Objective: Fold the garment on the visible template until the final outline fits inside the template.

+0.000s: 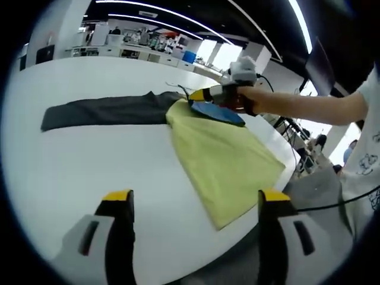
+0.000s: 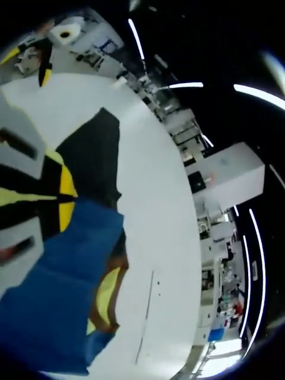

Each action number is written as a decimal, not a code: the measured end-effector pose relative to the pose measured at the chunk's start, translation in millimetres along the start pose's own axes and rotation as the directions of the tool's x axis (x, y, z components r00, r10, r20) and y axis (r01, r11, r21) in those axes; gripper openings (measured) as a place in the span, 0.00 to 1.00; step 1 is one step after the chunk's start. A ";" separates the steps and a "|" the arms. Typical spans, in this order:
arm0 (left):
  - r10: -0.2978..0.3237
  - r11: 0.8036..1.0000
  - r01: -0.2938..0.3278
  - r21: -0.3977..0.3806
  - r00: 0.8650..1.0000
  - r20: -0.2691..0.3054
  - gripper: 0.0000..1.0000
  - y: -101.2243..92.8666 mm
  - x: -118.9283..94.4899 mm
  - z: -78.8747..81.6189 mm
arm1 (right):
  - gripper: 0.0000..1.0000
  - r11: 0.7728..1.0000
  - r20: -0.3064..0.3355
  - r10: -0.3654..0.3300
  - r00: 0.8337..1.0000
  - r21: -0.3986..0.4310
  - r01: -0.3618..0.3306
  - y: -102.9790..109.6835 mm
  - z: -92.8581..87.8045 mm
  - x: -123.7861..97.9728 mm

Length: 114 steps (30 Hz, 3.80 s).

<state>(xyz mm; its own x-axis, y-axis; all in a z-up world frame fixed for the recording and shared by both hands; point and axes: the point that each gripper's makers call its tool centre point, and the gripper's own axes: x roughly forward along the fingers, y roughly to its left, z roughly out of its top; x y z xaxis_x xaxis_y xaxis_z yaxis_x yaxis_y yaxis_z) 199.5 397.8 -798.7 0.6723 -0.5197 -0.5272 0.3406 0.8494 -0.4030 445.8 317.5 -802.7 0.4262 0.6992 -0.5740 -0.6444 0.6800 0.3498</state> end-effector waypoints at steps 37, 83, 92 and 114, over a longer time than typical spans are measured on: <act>-0.023 0.999 0.024 -0.027 0.999 0.043 0.83 12.2 6.3 22.9 | 0.60 0.981 0.015 0.074 0.997 -0.183 -0.070 -0.7 -11.8 -14.3; 0.487 0.852 -0.435 -0.291 0.862 0.139 0.75 248.2 -24.5 99.8 | 0.90 0.987 0.046 -0.156 0.987 -0.042 0.158 -111.6 -88.9 -221.4; 0.496 0.843 -0.442 -0.307 0.860 0.123 0.67 260.8 -15.5 94.1 | 0.87 0.984 0.070 -0.171 0.983 -0.031 0.173 -104.0 -91.9 -249.5; 0.599 0.768 -0.544 -0.339 0.797 0.079 0.07 293.2 -18.7 86.4 | 0.80 0.970 0.070 -0.238 0.969 0.067 0.233 -112.1 -118.0 -273.9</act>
<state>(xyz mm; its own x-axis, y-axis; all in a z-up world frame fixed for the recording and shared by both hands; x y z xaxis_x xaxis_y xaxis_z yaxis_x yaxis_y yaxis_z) 343.5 664.5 -842.3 0.7914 0.1018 -0.6028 -0.3266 0.9039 -0.2761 326.4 23.7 -772.0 0.6105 0.5309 -0.5877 -0.4830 0.8377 0.2551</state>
